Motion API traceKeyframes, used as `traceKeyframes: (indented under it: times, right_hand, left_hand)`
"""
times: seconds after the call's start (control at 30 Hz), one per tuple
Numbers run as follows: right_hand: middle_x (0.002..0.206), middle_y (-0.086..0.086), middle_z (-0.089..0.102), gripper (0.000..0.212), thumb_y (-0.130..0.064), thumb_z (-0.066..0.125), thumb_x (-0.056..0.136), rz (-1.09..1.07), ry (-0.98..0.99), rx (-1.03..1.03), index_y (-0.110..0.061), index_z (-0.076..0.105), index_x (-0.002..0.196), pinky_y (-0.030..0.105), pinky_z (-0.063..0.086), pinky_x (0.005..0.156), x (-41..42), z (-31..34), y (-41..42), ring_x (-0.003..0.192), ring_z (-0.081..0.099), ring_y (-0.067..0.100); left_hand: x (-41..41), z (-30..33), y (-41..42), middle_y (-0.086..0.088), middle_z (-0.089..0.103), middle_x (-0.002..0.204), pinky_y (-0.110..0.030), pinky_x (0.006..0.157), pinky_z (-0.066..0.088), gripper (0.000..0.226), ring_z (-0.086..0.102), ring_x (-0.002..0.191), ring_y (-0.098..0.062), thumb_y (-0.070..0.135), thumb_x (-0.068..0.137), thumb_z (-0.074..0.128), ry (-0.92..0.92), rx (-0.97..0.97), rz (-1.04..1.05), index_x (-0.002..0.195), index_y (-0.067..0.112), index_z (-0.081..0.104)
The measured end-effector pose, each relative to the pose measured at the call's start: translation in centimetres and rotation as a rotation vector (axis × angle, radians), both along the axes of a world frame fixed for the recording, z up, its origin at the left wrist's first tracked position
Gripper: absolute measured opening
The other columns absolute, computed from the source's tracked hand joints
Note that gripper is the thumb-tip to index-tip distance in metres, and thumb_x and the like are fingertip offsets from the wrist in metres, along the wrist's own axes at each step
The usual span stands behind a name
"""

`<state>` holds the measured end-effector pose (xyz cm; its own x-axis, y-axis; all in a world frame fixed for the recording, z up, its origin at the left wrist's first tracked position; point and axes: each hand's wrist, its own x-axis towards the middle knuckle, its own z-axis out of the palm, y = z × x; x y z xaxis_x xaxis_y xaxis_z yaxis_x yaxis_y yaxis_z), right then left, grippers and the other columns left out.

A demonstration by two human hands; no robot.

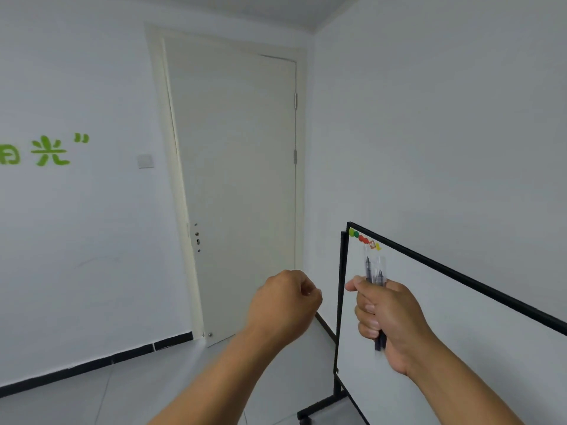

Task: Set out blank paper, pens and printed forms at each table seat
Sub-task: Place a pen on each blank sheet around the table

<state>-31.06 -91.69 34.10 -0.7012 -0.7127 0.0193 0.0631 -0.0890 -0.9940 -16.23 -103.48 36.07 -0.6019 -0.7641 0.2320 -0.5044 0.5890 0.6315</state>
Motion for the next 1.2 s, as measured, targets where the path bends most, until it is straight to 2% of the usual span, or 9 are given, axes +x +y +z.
traceKeyframes:
  times: [0.2,0.33,0.43,0.57,0.73,0.9,1.2]
  right_hand:
    - [0.059,0.0,0.031,0.021,-0.014,0.058,0.11,0.19,-0.015,0.001,0.003,0.07,0.109,0.028,0.024,0.045,-9.1,-0.9,-12.0,0.048,0.026,0.015]
    - [0.06,0.001,0.032,0.023,-0.018,0.059,0.111,0.345,-0.029,-0.001,0.003,0.069,0.11,0.027,0.024,0.045,-11.5,-0.9,-20.3,0.049,0.026,0.016]
    - [0.06,0.001,0.032,0.023,-0.017,0.059,0.111,0.46,-0.029,0.005,0.004,0.068,0.109,0.028,0.023,0.047,-11.4,-1.1,-25.8,0.049,0.025,0.016]
    - [0.061,0.002,0.033,0.023,-0.017,0.059,0.111,0.573,-0.018,0.022,0.004,0.069,0.109,0.029,0.024,0.048,-10.9,-1.7,-33.5,0.05,0.026,0.016]
    - [0.06,0.001,0.035,0.022,-0.016,0.058,0.111,0.628,0.016,0.047,0.003,0.069,0.11,0.028,0.025,0.047,-10.2,-2.3,-43.4,0.049,0.028,0.015]
    - [0.059,0.0,0.035,0.021,-0.016,0.059,0.11,0.634,0.041,0.038,0.002,0.069,0.11,0.028,0.027,0.045,-10.2,-0.3,-53.4,0.048,0.028,0.015]
    - [0.061,0.001,0.031,0.02,-0.015,0.06,0.109,0.778,0.011,0.015,0.003,0.068,0.106,0.028,0.025,0.046,-6.9,0.7,-70.8,0.05,0.025,0.016]
  left_hand:
    - [-6.6,-0.8,-8.2,0.012,0.074,0.089,-0.03,0.072,0.057,0.018,0.07,0.083,-0.013,0.038,0.099,0.06,-0.009,0.016,0.221,0.092,0.028,0.073]
    - [-7.9,-0.7,-13.1,0.013,0.075,0.087,-0.032,0.074,0.06,0.018,0.072,0.081,-0.012,0.039,0.099,0.06,-0.01,0.033,0.368,0.09,0.028,0.072]
    - [-7.4,-0.7,-17.2,0.012,0.075,0.085,-0.034,0.075,0.062,0.018,0.073,0.079,-0.014,0.039,0.099,0.06,-0.005,0.039,0.471,0.088,0.028,0.071]
    - [-6.9,-1.0,-23.1,0.01,0.074,0.08,-0.029,0.065,0.055,0.019,0.071,0.071,-0.013,0.038,0.1,0.061,0.0,0.034,0.572,0.087,0.027,0.071]
    - [-6.6,-1.7,-32.8,0.012,0.072,0.079,-0.03,0.064,0.057,0.018,0.069,0.07,-0.012,0.037,0.1,0.062,0.021,0.016,0.608,0.089,0.026,0.072]
    - [-6.4,-0.2,-42.4,0.013,0.074,0.088,-0.029,0.073,0.058,0.018,0.07,0.081,-0.009,0.037,0.101,0.061,0.028,-0.019,0.609,0.093,0.026,0.074]
    - [-2.1,0.6,-57.2,0.015,0.074,0.093,-0.029,0.076,0.059,0.018,0.07,0.085,-0.008,0.04,0.101,0.061,-0.012,-0.009,0.764,0.095,0.028,0.073]
